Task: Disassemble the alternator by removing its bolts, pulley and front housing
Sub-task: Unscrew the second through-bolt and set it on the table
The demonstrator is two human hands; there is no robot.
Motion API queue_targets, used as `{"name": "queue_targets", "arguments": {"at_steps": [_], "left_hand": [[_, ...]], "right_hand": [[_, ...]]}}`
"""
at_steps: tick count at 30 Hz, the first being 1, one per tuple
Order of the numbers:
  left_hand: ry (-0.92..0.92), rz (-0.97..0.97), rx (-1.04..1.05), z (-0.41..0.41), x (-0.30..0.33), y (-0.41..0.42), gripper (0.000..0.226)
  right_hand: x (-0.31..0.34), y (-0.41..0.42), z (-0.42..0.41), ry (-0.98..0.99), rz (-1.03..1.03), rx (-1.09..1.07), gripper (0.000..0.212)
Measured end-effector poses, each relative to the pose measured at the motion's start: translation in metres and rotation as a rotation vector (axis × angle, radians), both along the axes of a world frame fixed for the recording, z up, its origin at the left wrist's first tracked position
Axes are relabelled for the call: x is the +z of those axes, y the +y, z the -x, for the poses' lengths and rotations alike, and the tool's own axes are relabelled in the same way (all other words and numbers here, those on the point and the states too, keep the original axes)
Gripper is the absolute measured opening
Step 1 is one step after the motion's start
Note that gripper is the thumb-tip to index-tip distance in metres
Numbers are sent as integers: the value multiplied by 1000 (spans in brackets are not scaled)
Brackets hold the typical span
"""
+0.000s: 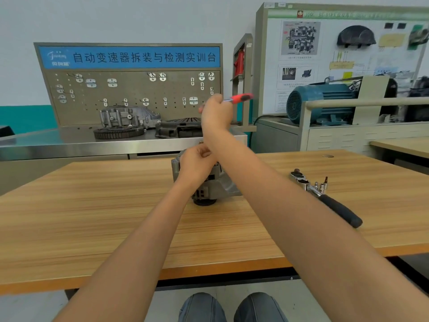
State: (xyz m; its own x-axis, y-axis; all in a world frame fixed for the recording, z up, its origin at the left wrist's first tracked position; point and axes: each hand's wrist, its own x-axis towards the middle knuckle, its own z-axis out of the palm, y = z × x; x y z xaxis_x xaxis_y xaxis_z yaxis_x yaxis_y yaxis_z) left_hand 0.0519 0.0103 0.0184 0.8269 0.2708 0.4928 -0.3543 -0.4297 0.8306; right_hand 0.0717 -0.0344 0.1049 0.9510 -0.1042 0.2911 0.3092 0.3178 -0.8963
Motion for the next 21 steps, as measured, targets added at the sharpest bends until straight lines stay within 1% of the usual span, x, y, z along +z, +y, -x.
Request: {"name": "queue_targets", "arguments": {"at_steps": [2, 3, 4, 5, 8, 9, 11, 13, 14, 15, 17, 19, 21], "left_hand": [[-21, 7, -69, 3, 1, -1, 13], [-24, 7, -91, 3, 0, 0, 9], [-25, 12, -102, 4, 0, 0, 11], [-26, 14, -100, 4, 0, 1, 12], [-8, 20, -56, 3, 1, 3, 22], [4, 24, -38, 2, 1, 3, 27], [24, 24, 3, 1, 1, 2, 36], [28, 3, 32, 0, 1, -1, 30], [19, -10, 33, 1, 1, -2, 21], [-2, -22, 26, 1, 1, -4, 20], [-19, -37, 0, 1, 0, -4, 18], [-12, -15, -48, 2, 0, -2, 11], [-2, 6, -77, 2, 1, 0, 12]], "right_hand": [[7, -7, -2, 68, 133, 253, 18], [10, -10, -3, 91, 181, 366, 14], [11, -11, -4, 98, 220, 446, 13], [11, -10, -5, 91, 252, 486, 13], [8, -3, 1, 65, 255, 432, 11], [6, 0, 4, 55, 218, 372, 12], [3, 1, 5, 37, 85, 205, 22], [1, -2, 2, 43, -85, 42, 23], [1, -4, 0, 52, -155, -6, 23], [1, -7, -1, 63, -177, -24, 23], [4, -11, -3, 88, -69, 43, 24], [9, -15, -5, 132, 46, 262, 24], [11, -18, -6, 140, 109, 460, 25]]}}
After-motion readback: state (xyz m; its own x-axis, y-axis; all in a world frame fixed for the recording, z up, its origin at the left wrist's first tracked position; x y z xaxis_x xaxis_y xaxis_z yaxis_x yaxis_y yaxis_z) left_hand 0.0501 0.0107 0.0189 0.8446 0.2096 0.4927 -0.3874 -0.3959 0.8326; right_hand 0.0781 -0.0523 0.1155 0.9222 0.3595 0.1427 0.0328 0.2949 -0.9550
